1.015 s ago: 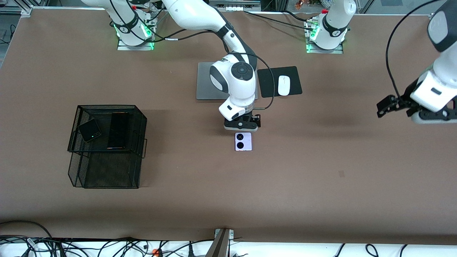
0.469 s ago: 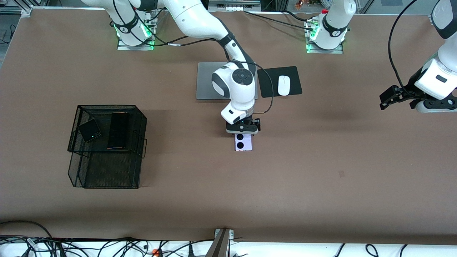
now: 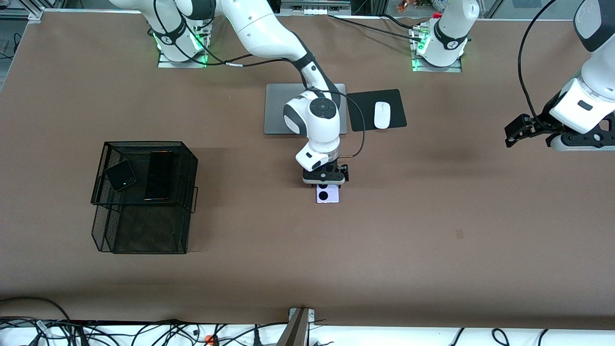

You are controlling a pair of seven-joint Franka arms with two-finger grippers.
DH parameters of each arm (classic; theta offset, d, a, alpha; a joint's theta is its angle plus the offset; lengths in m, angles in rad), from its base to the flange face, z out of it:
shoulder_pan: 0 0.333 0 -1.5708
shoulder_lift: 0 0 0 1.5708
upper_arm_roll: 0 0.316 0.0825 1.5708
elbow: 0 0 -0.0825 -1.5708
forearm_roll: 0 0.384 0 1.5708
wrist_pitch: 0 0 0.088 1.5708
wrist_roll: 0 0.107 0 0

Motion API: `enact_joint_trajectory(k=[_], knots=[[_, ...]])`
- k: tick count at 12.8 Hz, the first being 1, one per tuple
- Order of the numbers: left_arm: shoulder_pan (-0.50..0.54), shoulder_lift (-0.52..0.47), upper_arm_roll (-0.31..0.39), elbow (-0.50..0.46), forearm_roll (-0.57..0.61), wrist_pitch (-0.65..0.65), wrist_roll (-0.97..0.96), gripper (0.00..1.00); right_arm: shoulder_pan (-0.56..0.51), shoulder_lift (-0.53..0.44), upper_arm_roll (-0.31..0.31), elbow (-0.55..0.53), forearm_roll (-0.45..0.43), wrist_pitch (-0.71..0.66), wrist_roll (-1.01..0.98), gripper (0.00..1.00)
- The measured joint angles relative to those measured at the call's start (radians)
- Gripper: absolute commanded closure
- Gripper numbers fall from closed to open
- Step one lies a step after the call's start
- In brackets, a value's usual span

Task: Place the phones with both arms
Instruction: 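Lower the right gripper and grasp the white flip phone, then carry the white phone into the mesh basket and release it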

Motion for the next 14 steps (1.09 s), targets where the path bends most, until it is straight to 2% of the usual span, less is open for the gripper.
enact_joint_trajectory(k=[1, 2, 3, 4, 5, 7, 10, 14], knots=[[0.000, 0.001, 0.000, 0.000, 0.000, 0.000, 0.000, 0.00, 0.000, 0.003, 0.000, 0.000, 0.000, 0.003, 0.000, 0.24], [0.000, 0.001, 0.000, 0.002, 0.000, 0.000, 0.000, 0.00, 0.001, 0.004, 0.000, 0.000, 0.000, 0.005, 0.000, 0.50], [0.000, 0.002, 0.000, 0.009, 0.000, -0.001, 0.000, 0.00, 0.002, 0.005, 0.000, 0.000, -0.002, 0.006, 0.000, 0.70], [0.000, 0.005, 0.000, 0.017, 0.000, -0.005, 0.000, 0.00, 0.002, 0.004, 0.000, 0.002, -0.003, 0.007, 0.000, 0.88], [0.001, 0.009, 0.000, 0.025, 0.000, -0.010, 0.000, 0.00, 0.002, 0.004, -0.001, 0.005, -0.003, 0.007, 0.000, 0.99], [0.001, 0.015, 0.001, 0.035, 0.000, -0.015, 0.000, 0.00, 0.002, 0.005, -0.003, 0.008, -0.003, 0.001, 0.000, 1.00], [0.001, 0.019, 0.001, 0.039, 0.000, -0.016, 0.000, 0.00, 0.002, -0.008, -0.037, 0.031, -0.003, -0.091, 0.000, 1.00], [0.000, 0.023, 0.000, 0.043, 0.000, -0.017, 0.000, 0.00, 0.000, -0.134, -0.079, 0.056, -0.003, -0.304, -0.005, 1.00]])
